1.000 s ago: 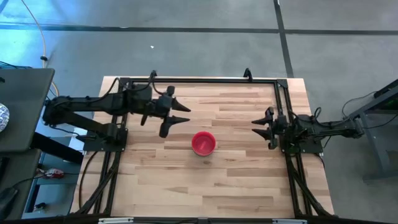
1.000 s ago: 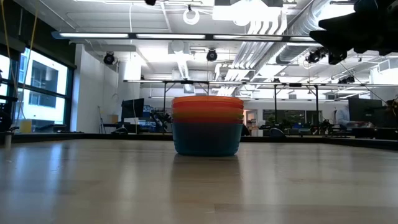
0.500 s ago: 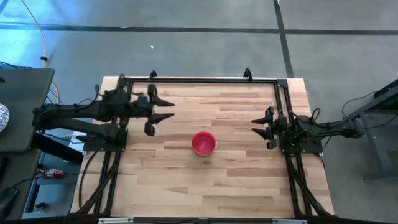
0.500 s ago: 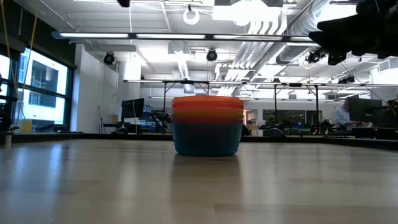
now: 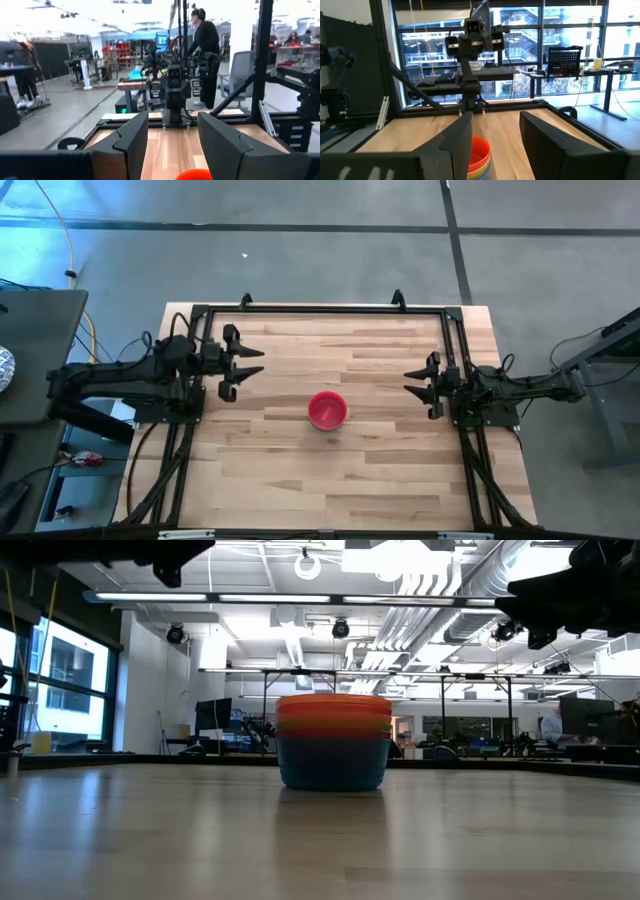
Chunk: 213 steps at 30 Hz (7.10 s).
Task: Nest bowls inside each other
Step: Return to Home Position
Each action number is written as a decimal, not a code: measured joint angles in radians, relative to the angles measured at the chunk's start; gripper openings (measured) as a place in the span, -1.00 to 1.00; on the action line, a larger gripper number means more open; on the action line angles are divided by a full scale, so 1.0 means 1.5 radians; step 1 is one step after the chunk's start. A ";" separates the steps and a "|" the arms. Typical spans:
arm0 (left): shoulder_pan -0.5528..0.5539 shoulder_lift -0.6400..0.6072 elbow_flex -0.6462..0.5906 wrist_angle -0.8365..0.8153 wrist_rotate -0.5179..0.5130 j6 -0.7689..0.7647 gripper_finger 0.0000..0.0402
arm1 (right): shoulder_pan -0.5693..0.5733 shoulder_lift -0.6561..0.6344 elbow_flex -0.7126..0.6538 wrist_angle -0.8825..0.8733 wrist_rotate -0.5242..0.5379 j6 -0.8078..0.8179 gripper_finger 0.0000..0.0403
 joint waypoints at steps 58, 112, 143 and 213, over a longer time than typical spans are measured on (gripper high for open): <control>-0.094 -0.190 -0.262 0.029 -0.079 0.031 -0.20 | 0.000 0.000 -0.001 -0.022 0.049 -0.002 -0.23; -0.096 -0.373 -0.261 -0.186 -0.096 -0.066 -0.20 | 0.000 0.000 -0.001 -0.146 -0.003 0.043 -0.23; -0.095 -0.373 -0.261 -0.185 -0.085 -0.072 -0.20 | 0.000 0.000 -0.001 -0.158 -0.072 0.030 -0.23; -0.095 -0.373 -0.261 -0.185 -0.086 -0.072 -0.20 | 0.000 0.000 -0.001 -0.158 -0.072 0.030 -0.23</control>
